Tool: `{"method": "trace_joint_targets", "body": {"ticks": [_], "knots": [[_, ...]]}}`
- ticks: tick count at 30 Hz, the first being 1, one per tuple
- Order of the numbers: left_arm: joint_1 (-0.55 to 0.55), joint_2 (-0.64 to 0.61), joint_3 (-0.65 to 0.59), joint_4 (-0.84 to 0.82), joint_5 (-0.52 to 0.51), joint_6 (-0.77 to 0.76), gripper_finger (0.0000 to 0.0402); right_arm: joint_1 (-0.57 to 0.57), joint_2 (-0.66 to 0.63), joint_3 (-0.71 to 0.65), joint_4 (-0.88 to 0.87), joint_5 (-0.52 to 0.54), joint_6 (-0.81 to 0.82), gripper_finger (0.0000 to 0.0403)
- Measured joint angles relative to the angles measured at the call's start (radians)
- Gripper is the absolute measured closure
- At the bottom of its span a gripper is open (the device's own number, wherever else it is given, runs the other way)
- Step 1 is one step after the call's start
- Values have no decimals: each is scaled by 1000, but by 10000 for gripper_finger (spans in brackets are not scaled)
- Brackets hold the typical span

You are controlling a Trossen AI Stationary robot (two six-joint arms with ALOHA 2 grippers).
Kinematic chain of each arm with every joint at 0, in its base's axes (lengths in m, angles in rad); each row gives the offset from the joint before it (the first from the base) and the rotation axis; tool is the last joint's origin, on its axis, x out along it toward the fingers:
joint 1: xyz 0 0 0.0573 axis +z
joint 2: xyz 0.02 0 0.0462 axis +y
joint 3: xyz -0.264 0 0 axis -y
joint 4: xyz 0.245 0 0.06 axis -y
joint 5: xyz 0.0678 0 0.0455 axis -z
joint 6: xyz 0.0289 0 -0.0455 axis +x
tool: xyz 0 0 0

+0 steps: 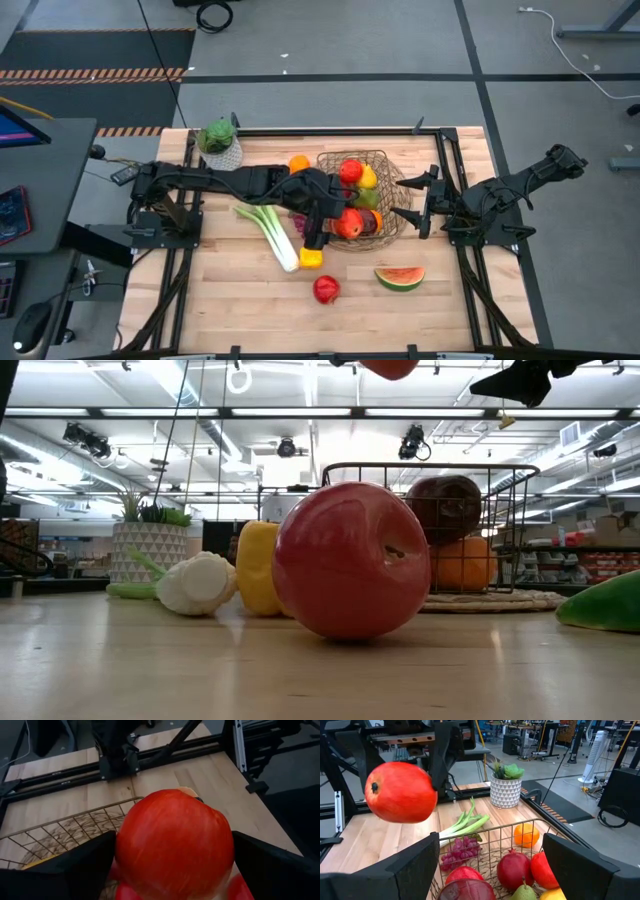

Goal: Build produce basket
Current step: Put the apple into the wire basket

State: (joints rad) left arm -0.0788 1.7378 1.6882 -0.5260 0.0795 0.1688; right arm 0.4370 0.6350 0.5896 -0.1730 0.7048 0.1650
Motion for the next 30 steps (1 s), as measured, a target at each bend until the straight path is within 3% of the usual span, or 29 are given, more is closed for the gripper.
{"method": "trace_joint_targets", "body": {"ticks": [11,17,21,25,30], "knots": [[3,0,0,8,0,-9,12,0,0,0,0,0,0,45],[3,0,0,33,1,-164,12,0,0,0,0,-1,0,45],[3,0,0,51,1,-182,12,0,1,0,0,-19,1,45],[12,0,0,51,2,-13,12,0,2,0,0,-19,16,45],[48,0,0,52,-1,483,12,0,2,0,0,-19,16,45]]}}
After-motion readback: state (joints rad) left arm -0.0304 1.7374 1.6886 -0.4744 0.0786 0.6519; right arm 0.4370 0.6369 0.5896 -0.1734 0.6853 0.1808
